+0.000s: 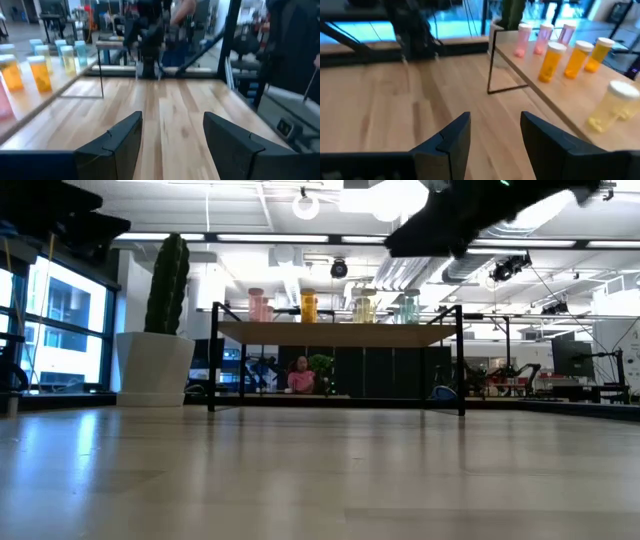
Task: Pick and place medicine bottles onto shelf by color
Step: Return to Home Position
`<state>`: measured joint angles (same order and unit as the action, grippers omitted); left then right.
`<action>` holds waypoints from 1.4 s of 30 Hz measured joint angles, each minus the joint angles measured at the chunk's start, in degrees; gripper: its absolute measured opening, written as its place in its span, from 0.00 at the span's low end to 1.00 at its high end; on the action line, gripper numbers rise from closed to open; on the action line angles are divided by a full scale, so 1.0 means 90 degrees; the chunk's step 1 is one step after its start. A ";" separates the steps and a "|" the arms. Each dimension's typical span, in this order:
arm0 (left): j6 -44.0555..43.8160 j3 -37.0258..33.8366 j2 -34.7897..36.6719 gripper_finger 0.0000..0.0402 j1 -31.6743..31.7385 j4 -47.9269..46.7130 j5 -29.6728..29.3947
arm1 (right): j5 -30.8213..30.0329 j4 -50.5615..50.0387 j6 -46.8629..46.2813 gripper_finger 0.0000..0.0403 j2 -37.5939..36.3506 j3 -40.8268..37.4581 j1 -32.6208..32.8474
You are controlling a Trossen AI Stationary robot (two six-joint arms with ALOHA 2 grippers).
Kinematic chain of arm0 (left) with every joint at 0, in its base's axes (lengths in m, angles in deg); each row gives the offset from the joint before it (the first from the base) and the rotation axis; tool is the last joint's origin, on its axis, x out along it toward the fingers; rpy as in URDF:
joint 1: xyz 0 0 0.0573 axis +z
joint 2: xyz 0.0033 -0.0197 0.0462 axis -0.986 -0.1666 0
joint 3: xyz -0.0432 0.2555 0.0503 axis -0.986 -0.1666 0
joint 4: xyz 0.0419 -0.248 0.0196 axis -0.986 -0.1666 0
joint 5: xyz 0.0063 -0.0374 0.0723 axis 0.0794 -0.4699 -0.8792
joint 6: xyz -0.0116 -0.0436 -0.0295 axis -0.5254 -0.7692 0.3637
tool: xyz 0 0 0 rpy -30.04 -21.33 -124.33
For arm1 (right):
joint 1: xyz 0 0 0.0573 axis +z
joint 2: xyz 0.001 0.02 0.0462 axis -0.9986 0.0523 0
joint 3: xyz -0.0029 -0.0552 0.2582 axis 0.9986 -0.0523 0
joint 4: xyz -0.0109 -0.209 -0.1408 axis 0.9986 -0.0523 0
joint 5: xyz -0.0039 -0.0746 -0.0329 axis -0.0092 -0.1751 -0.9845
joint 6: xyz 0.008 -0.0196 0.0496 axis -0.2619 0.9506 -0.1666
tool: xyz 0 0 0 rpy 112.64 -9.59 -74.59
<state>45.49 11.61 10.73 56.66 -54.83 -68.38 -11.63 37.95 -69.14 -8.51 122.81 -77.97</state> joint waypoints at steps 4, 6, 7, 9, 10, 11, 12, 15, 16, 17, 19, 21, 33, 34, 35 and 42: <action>-0.0006 -0.0256 -0.0032 0.50 0.0000 0.0137 0.0051 | 0.0134 0.1640 -0.0046 0.40 -0.0701 -0.1329 0.0056; -0.0029 -0.0425 0.0000 0.50 0.0000 0.0069 0.0068 | 0.0156 0.2483 -0.0069 0.40 -0.1059 -0.1924 0.0058; -0.0038 -0.0485 0.0000 0.50 0.0000 0.0116 0.0073 | 0.0174 0.2869 -0.0072 0.40 -0.1229 -0.2204 0.0058; 0.0028 -0.0644 0.0005 0.50 0.0000 0.0145 0.0056 | 0.0192 0.3563 -0.0083 0.40 -0.1517 -0.2699 0.0058; 0.0122 -0.0737 0.0003 0.50 0.0000 0.0145 0.0055 | 0.0201 0.3866 -0.0047 0.40 -0.1648 -0.2907 0.0056; 0.0207 -0.0823 0.0001 0.50 0.0000 0.0171 0.0054 | 0.0199 0.4130 0.0019 0.40 -0.1791 -0.3121 0.0056; 0.0302 -0.0864 -0.0001 0.50 0.0000 0.0198 0.0051 | 0.0196 0.4361 0.0078 0.40 -0.1907 -0.3304 0.0056; 0.0604 -0.0831 -0.0011 0.50 0.0002 0.0309 0.0044 | 0.0002 0.4864 0.0158 0.40 -0.2286 -0.3809 0.0056; 0.0713 -0.0832 0.0009 0.50 0.0002 0.0284 0.0026 | -0.0048 0.4991 0.0211 0.40 -0.2433 -0.3955 0.0056; 0.0801 -0.0833 0.0004 0.50 0.0002 0.0269 -0.0010 | -0.0145 0.5109 0.0220 0.40 -0.2596 -0.4104 0.0056; 0.0877 -0.0833 0.0002 0.50 0.0002 0.0223 -0.0145 | -0.0327 0.5238 0.0222 0.40 -0.2935 -0.4384 0.0056; 0.0859 -0.0833 0.0000 0.50 0.0002 0.0207 -0.0290 | -0.0476 0.5059 0.0253 0.40 -0.3303 -0.4478 0.0056; 0.0446 -0.0833 0.0000 0.50 0.0005 0.0209 -0.0415 | -0.1178 0.2774 0.0678 0.40 -0.5536 -0.4482 0.0056; 0.0339 -0.0833 0.0000 0.50 0.0005 0.0209 -0.0397 | -0.1266 0.2364 0.0545 0.40 -0.5725 -0.4482 0.0056; 0.0225 -0.0833 0.0000 0.50 0.0005 0.0209 -0.0382 | -0.1398 0.1949 0.0367 0.40 -0.5904 -0.4482 0.0056; 0.0107 -0.0833 0.0000 0.50 0.0005 0.0209 -0.0376 | -0.1599 -0.0178 -0.1113 0.40 -0.6896 -0.4484 0.0055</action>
<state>46.46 4.12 10.73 56.71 -52.95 -71.76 -26.02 36.35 -79.16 -70.57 82.46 -77.47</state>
